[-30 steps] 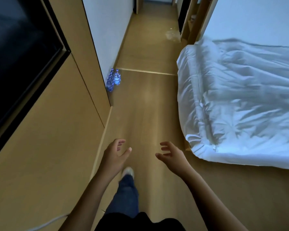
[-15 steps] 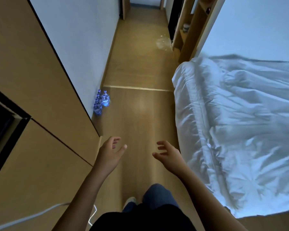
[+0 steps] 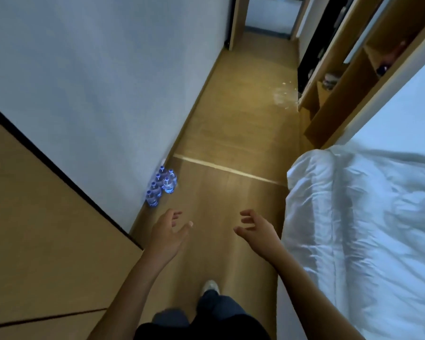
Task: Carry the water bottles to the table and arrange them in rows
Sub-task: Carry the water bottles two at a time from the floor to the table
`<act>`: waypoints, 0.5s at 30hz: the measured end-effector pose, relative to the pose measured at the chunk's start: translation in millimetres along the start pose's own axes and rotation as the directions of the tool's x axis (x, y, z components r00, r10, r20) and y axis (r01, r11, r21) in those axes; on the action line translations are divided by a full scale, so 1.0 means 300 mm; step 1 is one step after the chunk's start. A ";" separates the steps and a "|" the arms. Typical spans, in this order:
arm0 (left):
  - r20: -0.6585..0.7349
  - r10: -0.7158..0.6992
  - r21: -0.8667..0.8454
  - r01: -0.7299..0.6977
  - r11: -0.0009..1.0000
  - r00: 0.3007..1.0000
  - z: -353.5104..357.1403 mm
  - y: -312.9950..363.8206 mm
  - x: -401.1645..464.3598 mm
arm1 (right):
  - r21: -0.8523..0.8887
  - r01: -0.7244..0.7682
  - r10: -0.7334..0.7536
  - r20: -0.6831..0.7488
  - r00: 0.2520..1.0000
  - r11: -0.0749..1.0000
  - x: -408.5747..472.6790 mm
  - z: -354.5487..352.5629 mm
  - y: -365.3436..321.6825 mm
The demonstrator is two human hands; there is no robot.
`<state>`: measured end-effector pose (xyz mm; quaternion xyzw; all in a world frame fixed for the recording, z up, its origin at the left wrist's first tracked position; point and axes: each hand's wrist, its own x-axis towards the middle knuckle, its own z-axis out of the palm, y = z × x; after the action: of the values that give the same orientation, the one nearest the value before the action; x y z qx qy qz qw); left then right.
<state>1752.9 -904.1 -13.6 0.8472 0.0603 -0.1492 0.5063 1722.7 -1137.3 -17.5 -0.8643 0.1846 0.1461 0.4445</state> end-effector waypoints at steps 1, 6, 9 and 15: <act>-0.014 -0.007 -0.004 0.007 1.000 1.000 0.003 0.031 0.056 | -0.006 0.019 -0.019 0.011 1.000 1.000 0.074 -0.039 -0.031; -0.078 -0.067 -0.045 0.064 0.997 0.995 0.009 0.156 0.326 | -0.022 0.077 -0.075 0.093 0.993 0.997 0.392 -0.160 -0.185; -0.102 -0.106 -0.047 0.102 0.994 0.989 0.014 0.210 0.506 | -0.046 0.104 -0.096 0.143 0.985 0.994 0.590 -0.186 -0.268; -0.145 -0.204 -0.028 0.202 0.979 0.968 0.024 0.320 0.910 | -0.027 0.133 -0.125 0.213 0.969 0.991 0.996 -0.223 -0.447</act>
<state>2034.7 -969.7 -21.8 0.8420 0.1848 -0.1371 0.4880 2054.7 -1177.0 -8.6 -0.8630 0.0768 0.2116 0.4523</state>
